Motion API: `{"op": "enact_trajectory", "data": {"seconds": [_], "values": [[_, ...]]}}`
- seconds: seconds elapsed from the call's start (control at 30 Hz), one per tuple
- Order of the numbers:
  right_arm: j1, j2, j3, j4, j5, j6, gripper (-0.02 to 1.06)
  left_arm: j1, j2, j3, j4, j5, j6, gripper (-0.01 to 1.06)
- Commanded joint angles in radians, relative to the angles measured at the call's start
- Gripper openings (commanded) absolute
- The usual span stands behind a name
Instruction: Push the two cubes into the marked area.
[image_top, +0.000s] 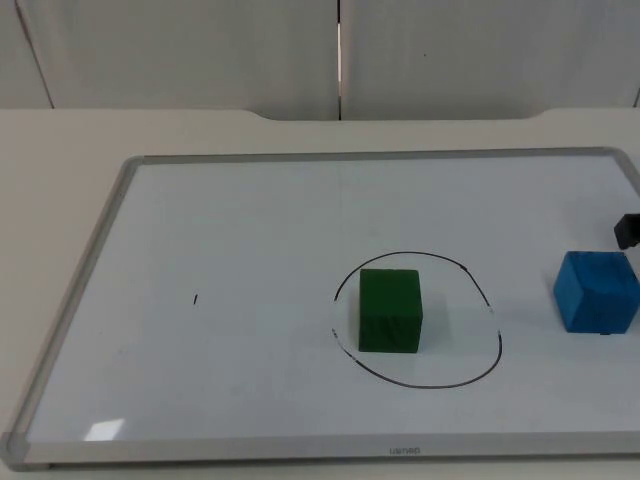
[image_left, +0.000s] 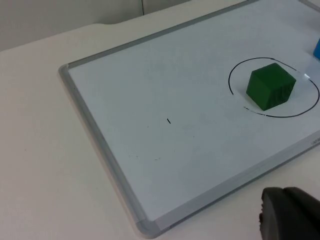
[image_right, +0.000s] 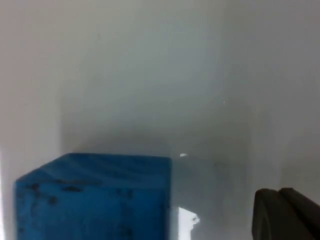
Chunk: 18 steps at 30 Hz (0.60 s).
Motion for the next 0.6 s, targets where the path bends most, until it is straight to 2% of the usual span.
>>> {"op": "enact_trajectory", "data": {"seconds": [0.0, 0.2, 0.57], "values": [[0.019, -0.004, -0.005, 0.004, -0.019, -0.001, 0.0, -0.003, -0.005, 0.005, -0.009, 0.004, 0.002, 0.0], [0.086, -0.004, -0.005, 0.004, -0.063, 0.002, 0.0, -0.003, -0.005, 0.005, -0.009, 0.004, 0.002, 0.0], [0.088, -0.004, -0.005, -0.004, -0.02, 0.024, 0.0, -0.003, -0.005, 0.005, -0.009, 0.004, 0.002, 0.0]]}}
